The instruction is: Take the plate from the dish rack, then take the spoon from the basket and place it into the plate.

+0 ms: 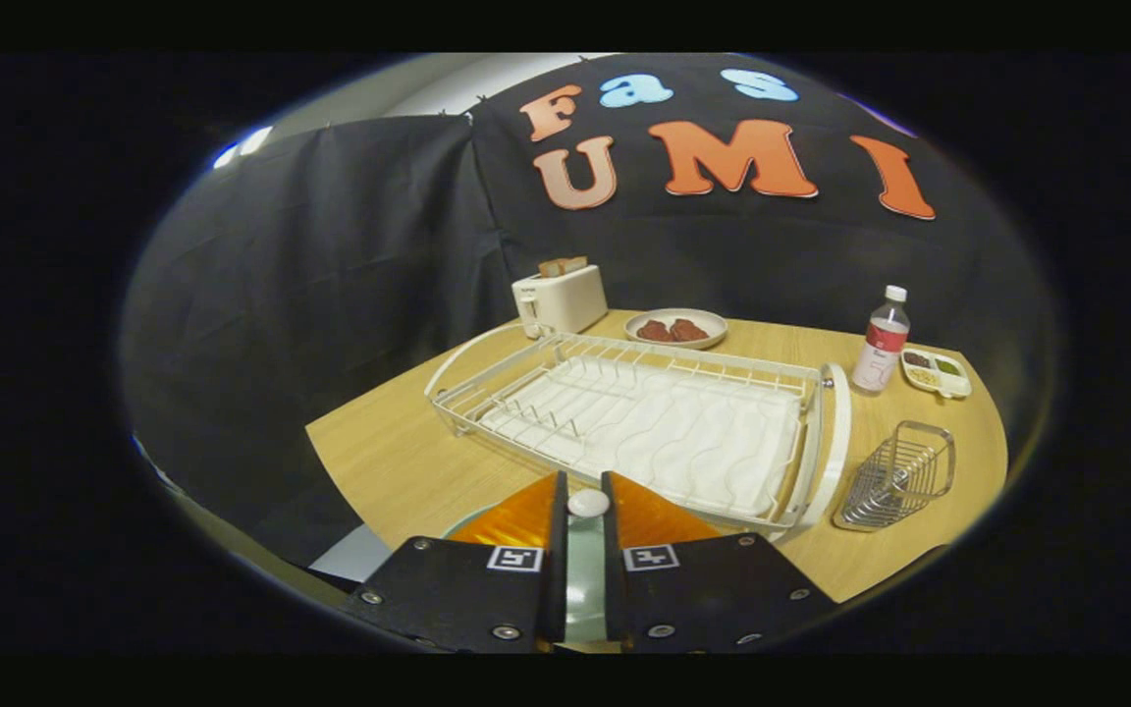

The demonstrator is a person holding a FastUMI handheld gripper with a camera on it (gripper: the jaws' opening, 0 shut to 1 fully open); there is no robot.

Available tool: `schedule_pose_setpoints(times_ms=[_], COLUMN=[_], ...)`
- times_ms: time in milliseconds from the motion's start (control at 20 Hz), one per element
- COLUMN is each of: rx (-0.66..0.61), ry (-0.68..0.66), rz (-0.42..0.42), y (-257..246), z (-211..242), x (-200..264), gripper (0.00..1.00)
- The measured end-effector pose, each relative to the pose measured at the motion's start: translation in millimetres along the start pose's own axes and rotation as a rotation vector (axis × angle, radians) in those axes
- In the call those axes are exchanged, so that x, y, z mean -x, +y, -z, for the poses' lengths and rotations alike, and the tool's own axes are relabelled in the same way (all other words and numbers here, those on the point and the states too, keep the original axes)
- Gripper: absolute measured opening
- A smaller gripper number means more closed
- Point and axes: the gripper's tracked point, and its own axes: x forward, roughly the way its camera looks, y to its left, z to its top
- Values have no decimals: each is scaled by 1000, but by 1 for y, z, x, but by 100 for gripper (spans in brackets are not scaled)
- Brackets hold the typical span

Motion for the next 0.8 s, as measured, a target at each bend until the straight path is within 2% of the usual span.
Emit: schedule_pose_setpoints(times_ms=[250,500,650,800], rx=[-110,-103,-119,-131], ry=[69,152,124,62], rz=[15,75,97,137], y=[-8,-21,-27,-40], z=[31,55,43,16], x=[7,13,21,29], gripper=[18,28,34,46])
